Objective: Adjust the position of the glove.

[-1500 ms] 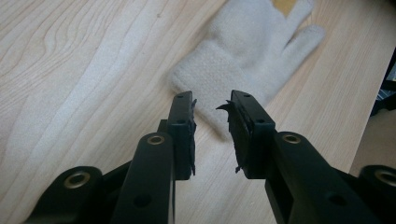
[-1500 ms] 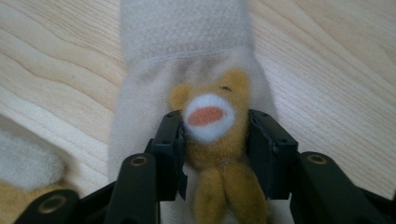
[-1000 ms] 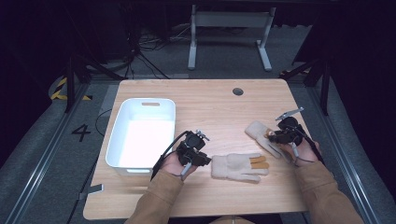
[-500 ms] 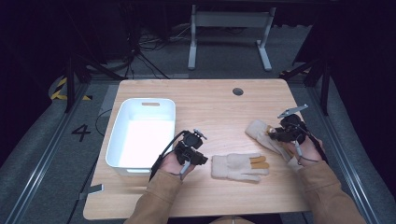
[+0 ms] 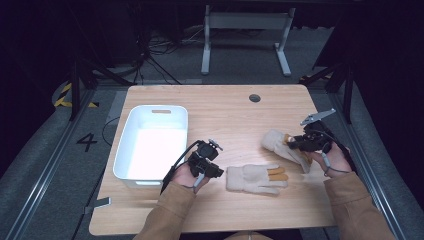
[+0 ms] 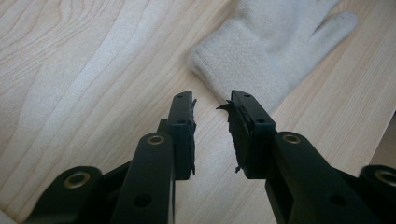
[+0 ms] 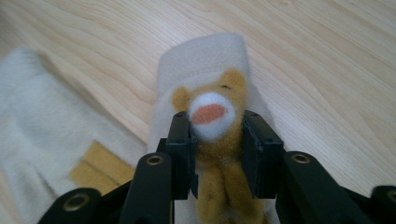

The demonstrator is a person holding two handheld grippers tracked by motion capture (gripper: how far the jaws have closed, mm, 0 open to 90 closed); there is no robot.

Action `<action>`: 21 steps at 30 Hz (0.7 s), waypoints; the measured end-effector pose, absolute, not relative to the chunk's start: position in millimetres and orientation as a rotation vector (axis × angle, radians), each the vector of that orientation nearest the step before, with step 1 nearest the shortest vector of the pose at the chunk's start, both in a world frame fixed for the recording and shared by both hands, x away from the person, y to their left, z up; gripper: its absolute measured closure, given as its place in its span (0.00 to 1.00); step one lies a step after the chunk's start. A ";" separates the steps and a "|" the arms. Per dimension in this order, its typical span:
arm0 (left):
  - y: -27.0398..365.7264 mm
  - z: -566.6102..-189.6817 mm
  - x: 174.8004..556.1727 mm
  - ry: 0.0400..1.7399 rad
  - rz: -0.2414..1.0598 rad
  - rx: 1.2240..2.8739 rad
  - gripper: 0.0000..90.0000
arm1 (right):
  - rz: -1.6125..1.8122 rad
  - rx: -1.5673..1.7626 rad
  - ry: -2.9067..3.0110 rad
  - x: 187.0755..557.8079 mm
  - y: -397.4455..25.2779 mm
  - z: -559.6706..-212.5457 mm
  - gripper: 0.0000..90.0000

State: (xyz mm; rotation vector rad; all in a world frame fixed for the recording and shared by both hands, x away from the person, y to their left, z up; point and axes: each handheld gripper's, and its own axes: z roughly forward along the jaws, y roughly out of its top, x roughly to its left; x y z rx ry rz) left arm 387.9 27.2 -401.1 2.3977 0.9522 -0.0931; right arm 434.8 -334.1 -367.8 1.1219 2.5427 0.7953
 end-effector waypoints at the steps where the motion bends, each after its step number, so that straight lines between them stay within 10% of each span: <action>1: 27.0 -401.2 387.9 0.951 -0.095 2.398 0.79 | 0.805 1.103 2.553 434.2 -334.4 -366.2 0.75; 21: 24.6 -402.4 389.0 0.932 -0.124 2.415 0.76 | 0.813 0.839 2.738 413.2 -310.2 -347.3 0.76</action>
